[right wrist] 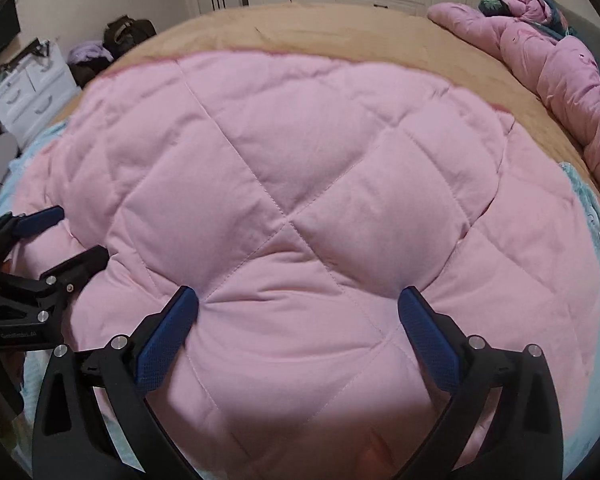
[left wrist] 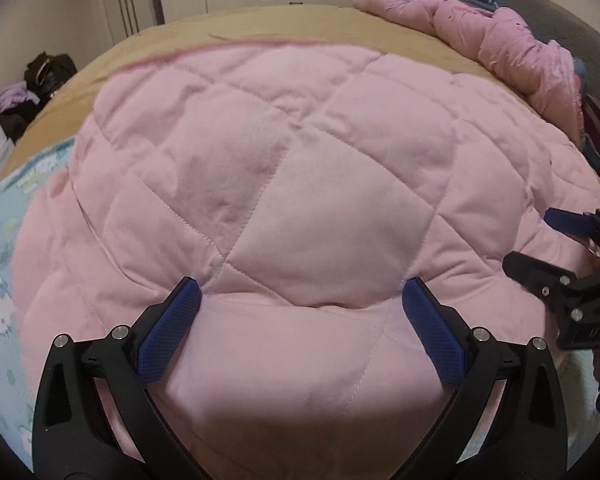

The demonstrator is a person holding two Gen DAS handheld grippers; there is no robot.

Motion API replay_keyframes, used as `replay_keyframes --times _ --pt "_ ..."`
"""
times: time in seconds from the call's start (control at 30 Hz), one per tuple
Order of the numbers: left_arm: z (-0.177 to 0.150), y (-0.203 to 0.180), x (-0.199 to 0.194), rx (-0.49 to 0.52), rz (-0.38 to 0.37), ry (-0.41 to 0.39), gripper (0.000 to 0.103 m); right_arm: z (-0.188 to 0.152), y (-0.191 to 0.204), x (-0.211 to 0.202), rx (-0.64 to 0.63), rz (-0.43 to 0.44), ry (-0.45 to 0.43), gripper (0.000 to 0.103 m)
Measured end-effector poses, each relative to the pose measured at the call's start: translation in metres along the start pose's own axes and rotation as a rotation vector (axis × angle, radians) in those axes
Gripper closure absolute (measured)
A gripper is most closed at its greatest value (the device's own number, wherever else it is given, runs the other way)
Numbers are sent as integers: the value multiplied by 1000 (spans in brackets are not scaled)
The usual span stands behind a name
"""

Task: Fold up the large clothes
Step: 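Press the folded jacket bundle flat with both open tools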

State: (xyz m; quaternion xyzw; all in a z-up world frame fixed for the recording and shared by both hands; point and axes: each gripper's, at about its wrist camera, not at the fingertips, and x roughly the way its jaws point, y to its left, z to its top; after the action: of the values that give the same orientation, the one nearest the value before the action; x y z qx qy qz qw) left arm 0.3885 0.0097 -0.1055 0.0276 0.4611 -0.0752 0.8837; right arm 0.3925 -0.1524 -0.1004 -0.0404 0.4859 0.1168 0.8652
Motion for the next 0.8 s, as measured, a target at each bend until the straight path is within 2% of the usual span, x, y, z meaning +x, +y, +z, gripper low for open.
replay_keyframes --times 0.27,0.53,0.7,0.8 --pt "0 7 12 -25 -42 17 8 2 2 12 11 -2 -14 4" --pt "-3 7 10 -35 -49 20 8 2 5 13 18 -6 -18 4" --pt "-3 13 4 -32 -64 7 8 0 7 3 27 -1 -49 4" --pt "-2 16 -7 -30 -97 14 8 -5 1 -13 38 24 -66 4"
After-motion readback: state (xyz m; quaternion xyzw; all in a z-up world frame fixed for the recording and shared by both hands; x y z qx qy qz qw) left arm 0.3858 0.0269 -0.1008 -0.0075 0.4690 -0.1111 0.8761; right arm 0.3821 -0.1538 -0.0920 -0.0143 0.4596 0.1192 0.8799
